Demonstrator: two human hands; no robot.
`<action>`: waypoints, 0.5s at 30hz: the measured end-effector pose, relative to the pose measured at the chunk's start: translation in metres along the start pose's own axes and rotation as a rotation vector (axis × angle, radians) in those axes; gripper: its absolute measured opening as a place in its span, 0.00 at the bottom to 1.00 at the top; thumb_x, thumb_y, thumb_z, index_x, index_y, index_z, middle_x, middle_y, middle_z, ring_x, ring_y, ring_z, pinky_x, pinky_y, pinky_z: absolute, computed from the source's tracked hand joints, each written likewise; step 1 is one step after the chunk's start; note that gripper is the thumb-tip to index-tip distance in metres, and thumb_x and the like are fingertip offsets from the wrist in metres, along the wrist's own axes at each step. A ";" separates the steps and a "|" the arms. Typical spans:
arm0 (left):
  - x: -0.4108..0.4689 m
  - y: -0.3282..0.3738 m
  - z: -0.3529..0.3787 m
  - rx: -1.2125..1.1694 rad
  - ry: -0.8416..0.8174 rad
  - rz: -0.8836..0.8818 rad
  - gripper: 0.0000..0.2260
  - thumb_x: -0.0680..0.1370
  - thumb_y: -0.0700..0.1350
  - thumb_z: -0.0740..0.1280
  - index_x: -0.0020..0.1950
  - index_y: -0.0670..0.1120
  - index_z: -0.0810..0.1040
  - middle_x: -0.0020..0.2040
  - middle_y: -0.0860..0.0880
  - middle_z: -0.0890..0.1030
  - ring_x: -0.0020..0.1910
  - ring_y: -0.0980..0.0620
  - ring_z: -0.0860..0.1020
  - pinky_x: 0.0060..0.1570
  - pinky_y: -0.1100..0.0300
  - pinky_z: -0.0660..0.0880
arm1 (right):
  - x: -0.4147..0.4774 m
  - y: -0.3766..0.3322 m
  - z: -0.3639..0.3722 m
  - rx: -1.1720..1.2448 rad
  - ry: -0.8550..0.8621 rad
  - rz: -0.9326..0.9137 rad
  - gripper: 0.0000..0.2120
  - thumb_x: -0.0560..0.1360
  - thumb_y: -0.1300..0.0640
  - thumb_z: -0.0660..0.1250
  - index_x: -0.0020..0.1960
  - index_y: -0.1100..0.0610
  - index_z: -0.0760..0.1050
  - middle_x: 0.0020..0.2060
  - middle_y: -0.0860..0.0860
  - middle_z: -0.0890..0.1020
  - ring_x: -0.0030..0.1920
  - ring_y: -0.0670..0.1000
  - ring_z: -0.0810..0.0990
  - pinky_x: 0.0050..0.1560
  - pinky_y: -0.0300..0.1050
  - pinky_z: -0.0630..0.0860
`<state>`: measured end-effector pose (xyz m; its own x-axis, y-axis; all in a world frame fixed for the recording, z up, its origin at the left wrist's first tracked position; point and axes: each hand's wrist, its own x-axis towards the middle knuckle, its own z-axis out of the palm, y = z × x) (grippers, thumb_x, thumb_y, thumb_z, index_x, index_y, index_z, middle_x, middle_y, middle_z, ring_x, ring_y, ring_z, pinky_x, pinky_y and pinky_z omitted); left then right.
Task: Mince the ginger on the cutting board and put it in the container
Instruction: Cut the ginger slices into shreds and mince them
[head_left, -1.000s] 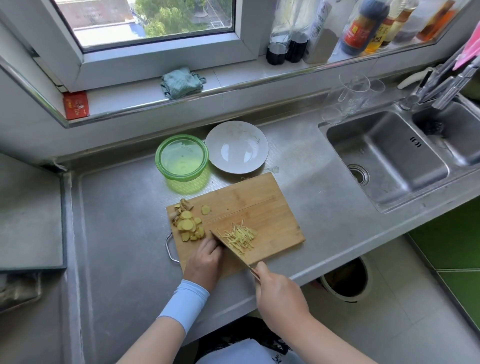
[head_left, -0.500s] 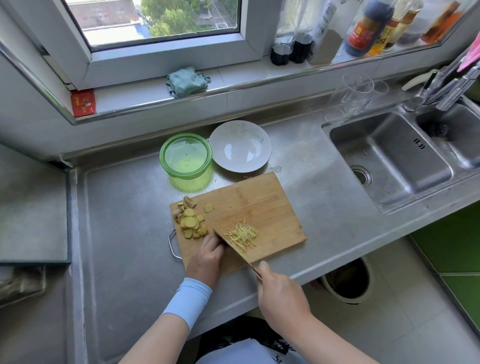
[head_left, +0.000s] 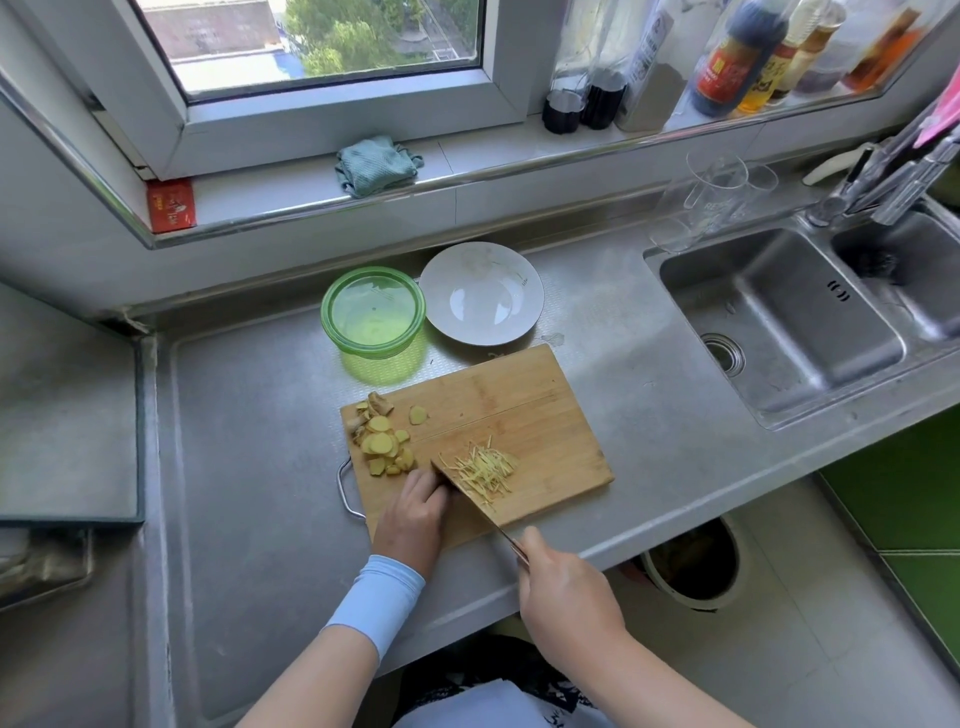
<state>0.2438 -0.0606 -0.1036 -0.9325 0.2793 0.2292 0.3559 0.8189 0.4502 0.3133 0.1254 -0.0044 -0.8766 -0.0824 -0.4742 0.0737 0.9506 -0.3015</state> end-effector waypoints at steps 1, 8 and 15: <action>0.000 0.001 0.000 -0.006 0.013 -0.004 0.14 0.78 0.41 0.57 0.44 0.37 0.81 0.46 0.40 0.80 0.46 0.41 0.77 0.35 0.52 0.79 | 0.004 -0.003 0.001 0.009 0.007 -0.006 0.06 0.84 0.53 0.53 0.59 0.52 0.64 0.33 0.48 0.72 0.31 0.51 0.71 0.28 0.44 0.63; -0.003 -0.007 0.002 0.010 -0.009 0.010 0.09 0.75 0.38 0.61 0.42 0.38 0.80 0.43 0.41 0.79 0.44 0.42 0.77 0.33 0.50 0.78 | 0.014 -0.010 -0.001 0.027 0.019 -0.029 0.06 0.84 0.54 0.53 0.59 0.52 0.65 0.40 0.51 0.79 0.37 0.55 0.73 0.36 0.48 0.67; -0.002 -0.006 0.002 -0.005 -0.001 0.025 0.11 0.75 0.36 0.59 0.46 0.36 0.81 0.49 0.40 0.81 0.50 0.41 0.79 0.39 0.50 0.80 | 0.005 -0.003 0.002 -0.002 0.006 -0.030 0.11 0.84 0.53 0.52 0.65 0.53 0.64 0.38 0.49 0.75 0.37 0.54 0.74 0.36 0.47 0.68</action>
<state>0.2433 -0.0651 -0.1080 -0.9233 0.3002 0.2396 0.3795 0.8091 0.4488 0.3096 0.1220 -0.0074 -0.8814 -0.1088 -0.4597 0.0464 0.9484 -0.3135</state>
